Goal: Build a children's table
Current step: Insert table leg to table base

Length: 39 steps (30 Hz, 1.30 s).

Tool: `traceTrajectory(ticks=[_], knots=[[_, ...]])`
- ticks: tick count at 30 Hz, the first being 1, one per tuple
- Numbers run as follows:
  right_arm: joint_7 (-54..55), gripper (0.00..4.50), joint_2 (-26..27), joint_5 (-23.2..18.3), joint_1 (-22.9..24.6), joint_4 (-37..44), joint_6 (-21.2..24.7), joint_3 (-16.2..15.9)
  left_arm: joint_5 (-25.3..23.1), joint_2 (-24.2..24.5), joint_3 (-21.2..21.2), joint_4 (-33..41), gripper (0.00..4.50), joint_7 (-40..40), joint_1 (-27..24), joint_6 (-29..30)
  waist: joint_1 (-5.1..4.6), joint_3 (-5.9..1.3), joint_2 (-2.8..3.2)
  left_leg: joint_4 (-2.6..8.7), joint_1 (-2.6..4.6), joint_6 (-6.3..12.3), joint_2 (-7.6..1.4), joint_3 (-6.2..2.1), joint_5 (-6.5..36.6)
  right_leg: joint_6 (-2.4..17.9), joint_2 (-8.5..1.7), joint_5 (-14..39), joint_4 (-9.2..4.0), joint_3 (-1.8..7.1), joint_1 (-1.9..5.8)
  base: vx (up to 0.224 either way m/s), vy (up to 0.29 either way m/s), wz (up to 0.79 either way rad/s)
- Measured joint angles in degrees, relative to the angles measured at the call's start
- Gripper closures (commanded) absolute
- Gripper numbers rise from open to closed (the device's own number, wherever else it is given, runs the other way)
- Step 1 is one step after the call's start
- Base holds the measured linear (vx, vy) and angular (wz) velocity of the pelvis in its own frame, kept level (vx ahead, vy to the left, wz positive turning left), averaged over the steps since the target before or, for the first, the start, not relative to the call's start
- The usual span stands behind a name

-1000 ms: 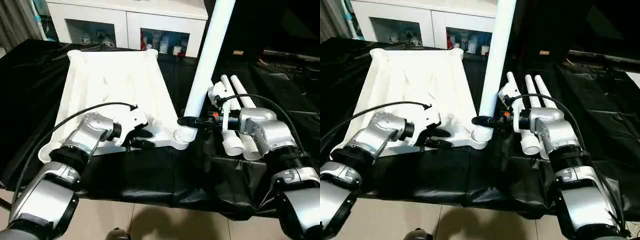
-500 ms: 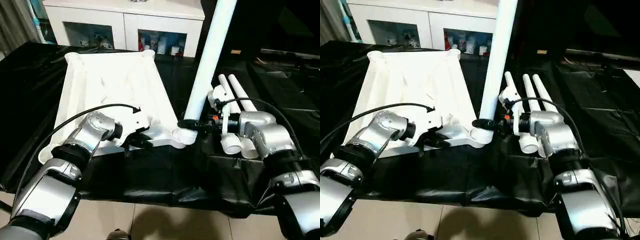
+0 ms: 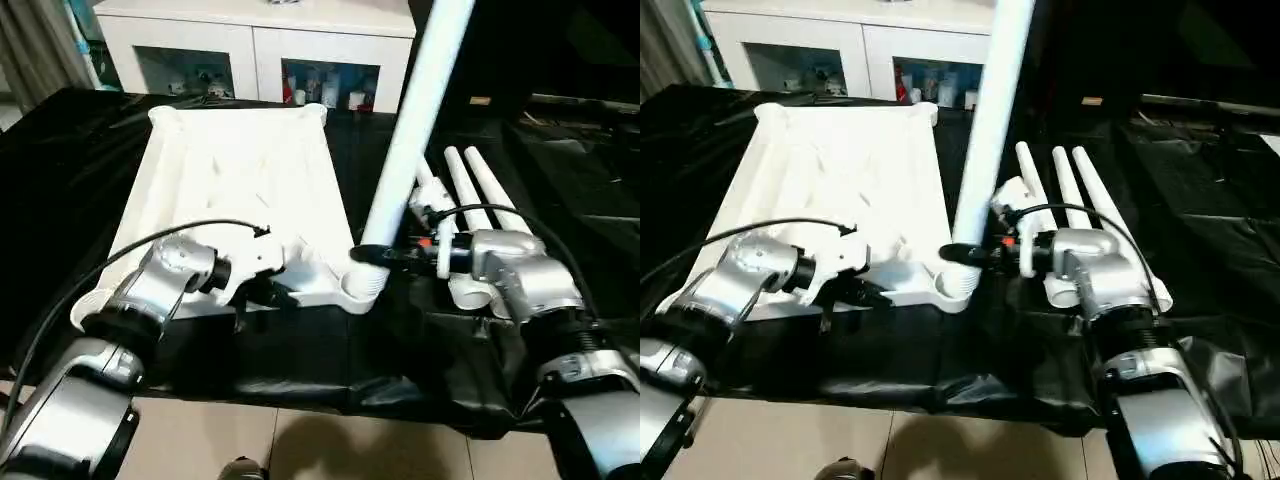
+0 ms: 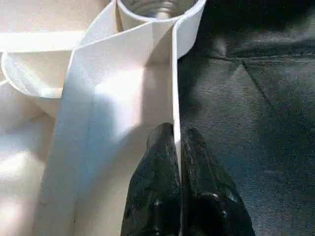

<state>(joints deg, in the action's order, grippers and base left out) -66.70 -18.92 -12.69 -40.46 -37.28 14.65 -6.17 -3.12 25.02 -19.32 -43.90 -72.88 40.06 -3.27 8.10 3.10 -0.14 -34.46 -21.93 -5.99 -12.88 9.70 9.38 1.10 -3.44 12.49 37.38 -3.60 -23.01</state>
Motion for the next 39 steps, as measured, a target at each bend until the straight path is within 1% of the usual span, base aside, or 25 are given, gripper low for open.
traceTrajectory(ticks=[6,10,15,19,22,27,32,36,39], knots=[[-2.05,2.64,-0.03,-0.01,0.0,0.27,0.31,-1.08,-0.13,0.49,0.3,1.22,4.5,0.43,-1.2,-0.44,-0.09,-0.05,0.07,0.01,0.04,0.01,0.0,0.01,-0.01,0.0,0.0,0.0,0.01,0.0,0.02,0.0,0.0,0.0],[-2.72,2.64,0.11,0.46,-0.04,-0.04,0.6,-2.44,-0.69,0.48,0.31,1.49,4.5,0.71,-1.22,-0.62,-0.03,-0.05,0.07,0.01,0.02,0.02,0.0,0.01,-0.02,-0.01,-0.01,0.0,0.0,0.0,0.02,0.0,0.0,0.0],[-2.48,2.64,1.11,1.33,-2.51,-4.82,-0.05,-2.35,-0.86,0.52,0.39,1.47,4.5,0.77,-1.22,-0.66,-0.13,-0.06,0.06,0.01,0.03,0.02,0.0,0.03,-0.02,-0.01,-0.02,0.0,0.0,0.0,0.03,0.0,0.0,0.0],[-2.37,2.64,1.8,1.18,-2.94,-7.26,-1.41,-1.58,-1.02,0.5,0.44,1.45,4.5,1.05,-1.27,-0.66,-0.17,-0.12,-0.02,0.0,0.07,0.02,0.0,0.03,-0.03,-0.01,-0.02,0.0,0.0,0.0,0.07,0.0,0.0,0.0],[-2.04,2.64,1.96,0.44,-2.8,-8.21,-1.5,-0.79,-1.07,0.43,0.44,1.45,4.5,1.27,-1.29,-0.62,-0.17,-0.12,-0.03,-0.01,0.09,0.05,0.0,0.03,-0.04,-0.02,-0.03,-0.02,0.0,0.0,0.1,0.0,0.0,0.0],[-1.51,2.64,2.11,-1.57,-0.93,-8.53,-1.53,1.81,-1.09,0.05,0.44,1.45,4.5,1.71,-1.28,-0.51,0.01,-0.16,0.01,-0.01,0.08,0.07,0.02,0.05,-0.06,-0.02,-0.06,-0.02,0.0,0.0,0.11,0.0,0.0,0.0],[0.61,2.64,2.97,-3.65,2.51,-6.9,-2.93,4.69,-1.16,-0.6,0.47,0.8,4.5,2.55,-1.19,-0.47,0.09,-0.26,0.18,-0.01,0.12,0.11,0.03,0.08,-0.08,-0.03,-0.11,-0.02,-0.01,0.0,0.2,0.0,0.0,0.0],[4.22,2.64,4.28,-4.82,6.77,-2.15,-4.43,6.1,-1.18,-1.08,0.69,0.05,4.5,3.1,-1.08,-0.48,0.13,-0.32,0.28,0.0,0.24,0.12,0.03,0.08,-0.09,-0.03,-0.13,-0.02,-0.03,0.0,0.34,0.0,0.0,0.0],[6.47,2.64,4.73,-4.86,9.02,1.08,-5.63,6.23,-1.18,-1.24,0.84,-0.26,4.5,3.42,-1.07,-0.48,0.03,-0.33,0.3,0.01,0.29,0.12,0.03,0.07,-0.09,-0.06,-0.14,-0.05,-0.04,0.01,0.37,0.0,0.0,0.0]])
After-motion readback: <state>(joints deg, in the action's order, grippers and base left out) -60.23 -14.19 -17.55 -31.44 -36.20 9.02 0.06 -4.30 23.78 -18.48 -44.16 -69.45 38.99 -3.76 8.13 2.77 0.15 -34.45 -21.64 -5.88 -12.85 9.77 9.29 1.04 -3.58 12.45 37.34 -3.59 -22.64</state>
